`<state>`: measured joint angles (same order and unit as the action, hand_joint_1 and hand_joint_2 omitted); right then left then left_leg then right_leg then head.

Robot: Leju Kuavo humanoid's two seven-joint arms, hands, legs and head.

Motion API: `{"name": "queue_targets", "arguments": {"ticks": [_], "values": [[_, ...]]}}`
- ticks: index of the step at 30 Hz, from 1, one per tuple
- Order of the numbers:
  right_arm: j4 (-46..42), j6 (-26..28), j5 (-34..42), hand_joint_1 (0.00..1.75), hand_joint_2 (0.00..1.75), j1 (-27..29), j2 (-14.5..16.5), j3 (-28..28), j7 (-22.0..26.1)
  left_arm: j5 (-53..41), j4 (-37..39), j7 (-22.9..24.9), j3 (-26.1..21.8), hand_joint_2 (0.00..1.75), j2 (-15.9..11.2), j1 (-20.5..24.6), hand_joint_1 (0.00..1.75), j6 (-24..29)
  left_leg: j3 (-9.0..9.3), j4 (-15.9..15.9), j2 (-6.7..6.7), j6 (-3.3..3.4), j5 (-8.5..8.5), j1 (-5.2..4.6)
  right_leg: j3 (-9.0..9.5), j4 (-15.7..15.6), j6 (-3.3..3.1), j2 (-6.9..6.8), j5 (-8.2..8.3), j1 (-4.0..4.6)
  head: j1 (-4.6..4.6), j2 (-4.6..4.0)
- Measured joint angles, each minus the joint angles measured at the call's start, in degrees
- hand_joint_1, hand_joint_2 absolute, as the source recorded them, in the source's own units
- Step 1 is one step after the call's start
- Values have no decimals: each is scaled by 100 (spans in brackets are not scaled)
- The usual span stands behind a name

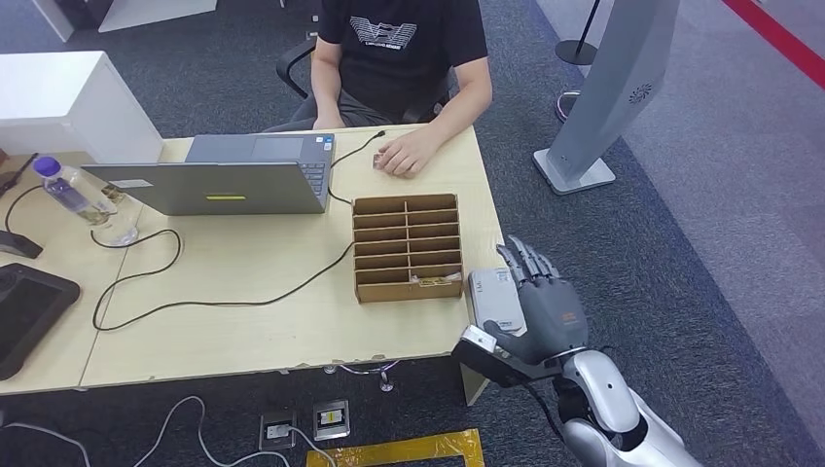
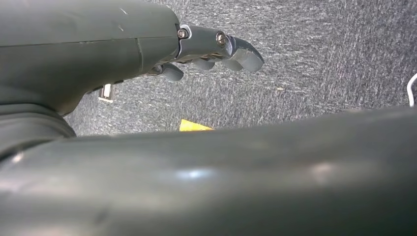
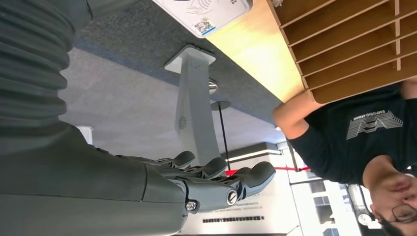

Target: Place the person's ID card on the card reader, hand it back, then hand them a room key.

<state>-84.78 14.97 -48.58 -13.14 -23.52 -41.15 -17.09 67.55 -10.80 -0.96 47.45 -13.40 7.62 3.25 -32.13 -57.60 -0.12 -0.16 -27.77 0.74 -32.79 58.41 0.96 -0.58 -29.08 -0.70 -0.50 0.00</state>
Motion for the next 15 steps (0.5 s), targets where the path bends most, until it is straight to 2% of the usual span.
{"name": "queue_targets", "arguments": {"ticks": [5, 9, 15], "values": [[165, -242, -387, 0, 175, -94, 254, -79, 15, 4, 0, -14, 0, 0, 1, 9, 0, -9, 1, 0, 0, 0, 0, 1, -1, 2, 0, 0, 0, 1, 1, 0], [273, -678, -678, 0, 175, -260, 478, -114, 127, 24, 0, -48, 0, 0, 2, 11, 0, -10, 1, 0, 0, -2, 2, 1, -1, 5, 0, 0, 0, 1, 1, 0], [297, -1040, -821, 0, 175, -462, 732, -115, 227, 32, 0, -83, 0, 0, 0, 11, 0, -46, 1, 0, 0, -2, 2, 0, -1, 6, 0, 0, 0, 0, 0, 0]]}}
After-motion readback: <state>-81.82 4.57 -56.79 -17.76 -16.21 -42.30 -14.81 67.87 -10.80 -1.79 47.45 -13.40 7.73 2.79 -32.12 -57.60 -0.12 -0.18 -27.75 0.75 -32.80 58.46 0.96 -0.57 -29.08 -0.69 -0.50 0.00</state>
